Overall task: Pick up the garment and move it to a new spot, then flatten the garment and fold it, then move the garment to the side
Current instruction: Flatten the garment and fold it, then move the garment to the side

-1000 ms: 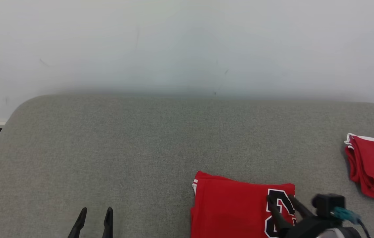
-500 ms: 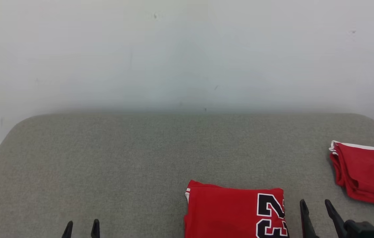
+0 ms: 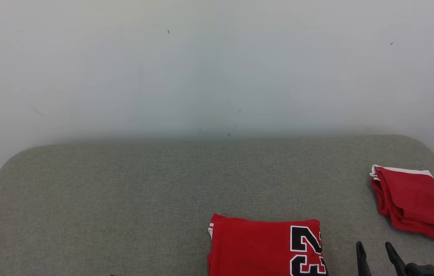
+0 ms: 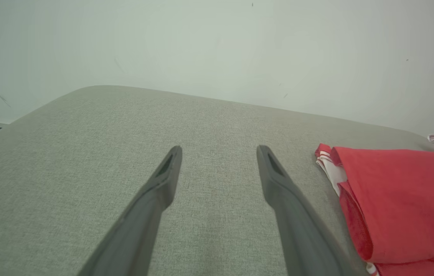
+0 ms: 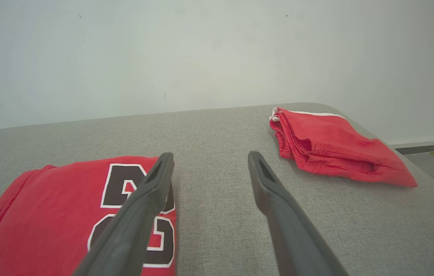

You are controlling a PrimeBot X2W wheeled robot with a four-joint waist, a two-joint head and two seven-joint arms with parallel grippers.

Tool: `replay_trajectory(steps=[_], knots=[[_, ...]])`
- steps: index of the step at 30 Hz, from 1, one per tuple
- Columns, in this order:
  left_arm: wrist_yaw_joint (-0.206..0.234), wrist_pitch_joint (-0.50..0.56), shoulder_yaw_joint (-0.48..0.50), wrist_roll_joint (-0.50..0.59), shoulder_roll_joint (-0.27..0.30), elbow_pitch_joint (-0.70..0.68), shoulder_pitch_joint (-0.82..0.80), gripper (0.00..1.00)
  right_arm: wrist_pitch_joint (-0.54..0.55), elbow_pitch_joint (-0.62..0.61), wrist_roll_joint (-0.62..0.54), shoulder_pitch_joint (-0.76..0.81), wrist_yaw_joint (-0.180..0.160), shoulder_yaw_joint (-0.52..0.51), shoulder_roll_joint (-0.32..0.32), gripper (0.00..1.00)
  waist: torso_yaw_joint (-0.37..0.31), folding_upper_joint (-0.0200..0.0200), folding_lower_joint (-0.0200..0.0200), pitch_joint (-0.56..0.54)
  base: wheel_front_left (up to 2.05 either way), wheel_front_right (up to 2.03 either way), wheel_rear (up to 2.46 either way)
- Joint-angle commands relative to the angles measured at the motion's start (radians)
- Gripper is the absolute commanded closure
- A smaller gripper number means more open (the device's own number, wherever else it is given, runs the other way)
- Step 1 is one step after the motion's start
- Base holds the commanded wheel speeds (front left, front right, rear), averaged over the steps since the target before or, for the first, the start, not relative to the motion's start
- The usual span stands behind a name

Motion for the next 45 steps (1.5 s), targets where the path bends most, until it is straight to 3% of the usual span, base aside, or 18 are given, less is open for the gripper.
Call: replay_trajectory(steps=[1, 26, 30, 35, 45], knots=[[-0.001, -0.002, -0.002, 0.004, 0.001, 0.007, -0.002, 0.0, -0.002, 0.004, 0.0, 0.0, 0.001, 0.0, 0.0, 0.0, -0.003, 0.0, 0.0, 0.002, 0.0, 0.0, 0.0], [-0.001, -0.002, -0.006, -0.013, 0.013, 0.013, -0.017, 0.0, 0.012, 0.032, -0.014, -0.034, 0.001, 0.034, 0.0, 0.0, -0.005, 0.0, 0.0, 0.016, 0.0, 0.0, 0.0], [-0.001, -0.002, -0.011, -0.007, 0.015, 0.009, -0.024, 0.0, 0.179, 0.023, -0.064, -0.083, 0.001, 0.082, 0.001, 0.0, 0.002, 0.0, 0.0, 0.026, 0.0, 0.0, 0.0], [-0.001, -0.002, -0.02, 0.007, 0.014, -0.004, -0.037, 0.0, 0.444, 0.045, -0.07, -0.135, 0.001, 0.044, 0.0, 0.0, 0.033, 0.0, 0.0, 0.042, 0.0, 0.0, 0.0], [-0.001, -0.002, -0.057, 0.012, 0.034, -0.018, -0.05, 0.0, 0.582, 0.112, -0.104, -0.171, 0.001, -0.013, 0.002, 0.0, 0.14, 0.0, 0.0, 0.101, 0.0, 0.0, 0.0]])
